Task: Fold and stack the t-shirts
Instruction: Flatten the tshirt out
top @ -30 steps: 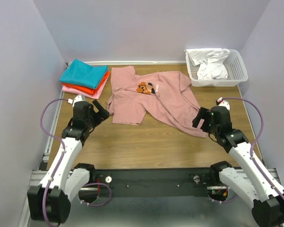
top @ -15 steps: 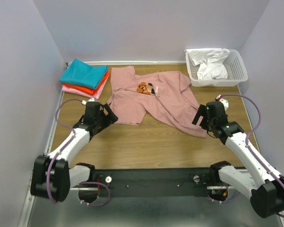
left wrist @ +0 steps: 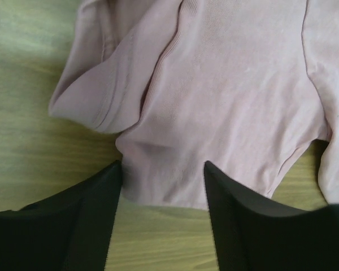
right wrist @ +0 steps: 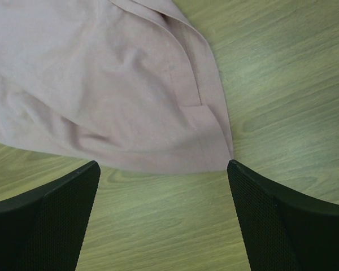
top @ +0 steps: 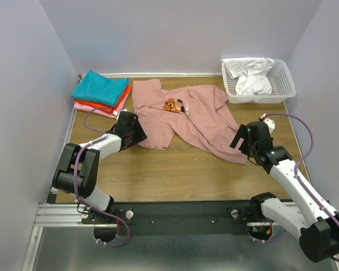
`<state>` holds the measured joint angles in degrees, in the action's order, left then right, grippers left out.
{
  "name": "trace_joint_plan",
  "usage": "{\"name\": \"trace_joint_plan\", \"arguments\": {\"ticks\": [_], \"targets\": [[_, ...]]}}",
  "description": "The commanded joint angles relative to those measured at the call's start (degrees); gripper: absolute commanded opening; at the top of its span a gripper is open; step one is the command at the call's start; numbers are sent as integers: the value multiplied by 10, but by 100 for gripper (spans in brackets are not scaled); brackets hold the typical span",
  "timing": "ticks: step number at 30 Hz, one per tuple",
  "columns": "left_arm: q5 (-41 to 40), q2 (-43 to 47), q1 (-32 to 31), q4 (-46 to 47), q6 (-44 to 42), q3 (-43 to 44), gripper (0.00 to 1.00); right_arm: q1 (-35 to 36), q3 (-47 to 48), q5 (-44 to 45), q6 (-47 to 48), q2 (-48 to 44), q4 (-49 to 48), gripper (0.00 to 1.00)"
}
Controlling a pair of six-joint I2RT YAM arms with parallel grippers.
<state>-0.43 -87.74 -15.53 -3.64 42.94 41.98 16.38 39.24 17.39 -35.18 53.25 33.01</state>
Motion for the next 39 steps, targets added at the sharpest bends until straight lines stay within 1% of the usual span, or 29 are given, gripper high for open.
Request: {"name": "trace_joint_plan", "arguments": {"ticks": [1,2,3,4,5,6,7,10,14,17,20,21,23,24,26,27,29,30,33,38,39], "targets": [[-28,-43,-6,-13,-5,8,62,-3,-8,24,-13,-13,-1,100],[-29,-47,-8,-15,-5,9,62,-3,-8,25,-13,-13,-1,100],[-36,-51,-12,-17,-5,12,59,-3,-7,25,-14,-14,-1,100],[-38,-51,-13,-17,-5,13,48,-3,-7,27,-15,-15,-1,100],[-34,-50,-14,-20,-5,14,42,-3,-7,28,-16,-16,-1,100],[-33,-46,-16,-20,-6,14,33,-3,-7,28,-16,-16,-1,100],[-34,-43,-19,-19,-5,13,21,-3,-8,28,-16,-16,-1,100],[-35,-30,-21,-26,-2,10,0,-3,-11,27,-18,-16,-1,100],[-29,-3,-24,-31,-1,-5,0,-3,-19,33,-30,-16,-1,100],[-29,33,-25,-36,0,-14,0,-3,-27,35,-57,-11,-1,100],[-37,86,-25,-51,4,-26,0,-3,-40,35,-82,4,0,100],[-47,119,-25,-65,8,-28,0,-4,-44,35,-88,10,-1,100],[-64,155,-25,-82,19,-31,0,-5,-48,34,-103,32,-1,100],[-83,190,-25,-100,27,-35,0,-5,-49,51,-114,40,0,99],[-98,225,-25,-119,36,-38,0,-5,-53,72,-123,65,-1,98],[-106,257,-25,-131,41,-39,0,-5,-54,86,-128,75,-1,94],[-113,284,-25,-142,45,-44,0,-6,-55,84,-132,103,-1,88],[-114,307,-25,-145,46,-46,0,-8,-55,84,-141,112,-1,83],[-111,341,-25,-159,54,-50,0,-8,-56,90,-151,139,-1,71],[-122,382,-25,-172,58,-55,0,-10,-64,96,-161,162,-2,71],[-128,384,-25,-174,58,-57,0,-11,-65,98,-163,164,-5,69]]}}
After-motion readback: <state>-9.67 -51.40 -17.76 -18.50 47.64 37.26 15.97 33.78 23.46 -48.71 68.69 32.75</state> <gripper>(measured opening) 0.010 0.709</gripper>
